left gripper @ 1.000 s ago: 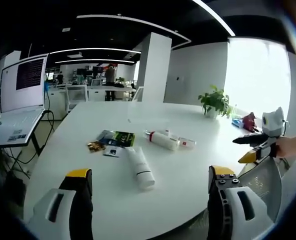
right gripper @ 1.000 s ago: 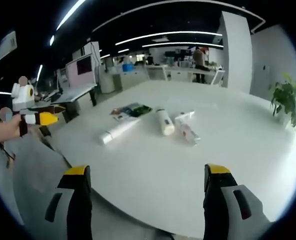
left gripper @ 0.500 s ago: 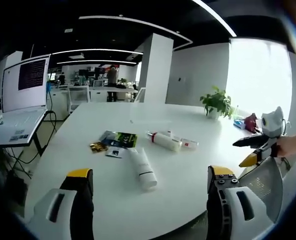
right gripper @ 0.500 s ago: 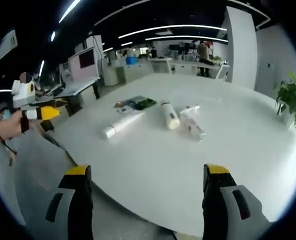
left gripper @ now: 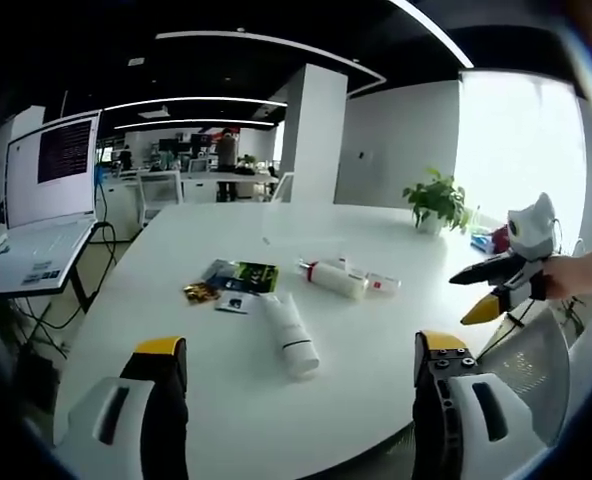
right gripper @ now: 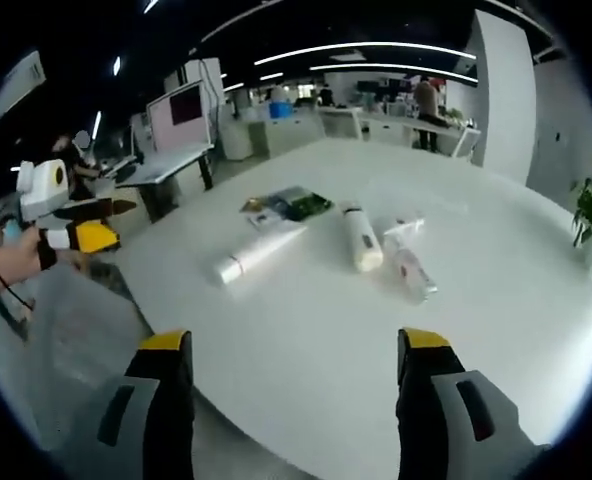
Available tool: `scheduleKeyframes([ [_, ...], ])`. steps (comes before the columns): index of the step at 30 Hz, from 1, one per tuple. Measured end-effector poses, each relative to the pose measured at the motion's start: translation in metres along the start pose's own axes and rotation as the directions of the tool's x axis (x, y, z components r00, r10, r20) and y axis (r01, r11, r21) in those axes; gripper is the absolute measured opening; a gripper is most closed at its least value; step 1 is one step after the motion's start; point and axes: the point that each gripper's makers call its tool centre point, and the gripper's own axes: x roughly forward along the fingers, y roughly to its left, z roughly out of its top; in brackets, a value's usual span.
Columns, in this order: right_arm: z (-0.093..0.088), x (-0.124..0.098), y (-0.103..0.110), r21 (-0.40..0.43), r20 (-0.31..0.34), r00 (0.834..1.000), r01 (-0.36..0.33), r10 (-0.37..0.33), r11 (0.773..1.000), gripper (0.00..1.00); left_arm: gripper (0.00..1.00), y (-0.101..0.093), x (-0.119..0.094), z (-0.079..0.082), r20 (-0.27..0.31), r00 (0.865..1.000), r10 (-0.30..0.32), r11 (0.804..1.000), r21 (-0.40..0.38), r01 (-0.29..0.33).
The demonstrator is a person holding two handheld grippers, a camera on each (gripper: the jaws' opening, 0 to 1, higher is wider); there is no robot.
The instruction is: Arrange the skincare products in the storage area until every visible bottle or jar stands upright without overlapping.
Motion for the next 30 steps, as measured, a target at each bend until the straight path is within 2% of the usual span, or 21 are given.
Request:
scheduleKeyframes([
  [7,0.011,0.014,0.003,-0.034,-0.012,1.0,-0.029,0.028,0.999,0.83,0.86,0.003,0.0,-0.001,-0.003,1.0,0.009,1.0,-0.009,-0.009],
  [11,0.013,0.026,-0.008,-0.042,-0.028,0.999,-0.036,0.035,0.998,0.82,0.86,0.004,0.0,-0.001,-0.005,1.0,0.012,1.0,-0.016,-0.012],
  [13,0.014,0.03,-0.003,-0.048,-0.043,0.998,-0.042,0.04,0.998,0.81,0.86,0.005,-0.001,-0.002,-0.006,1.0,0.016,1.0,-0.018,-0.017],
  [15,0.016,0.034,-0.009,-0.071,-0.06,0.997,-0.042,0.038,0.997,0.79,0.86,0.005,-0.001,-0.002,-0.005,1.0,0.019,1.0,-0.022,-0.019],
  [30,0.05,0.063,-0.04,-0.089,-0.065,0.997,-0.035,0.03,0.995,0.74,0.85,0.006,0.001,-0.006,-0.032,0.999,0.019,0.999,-0.05,-0.021],
])
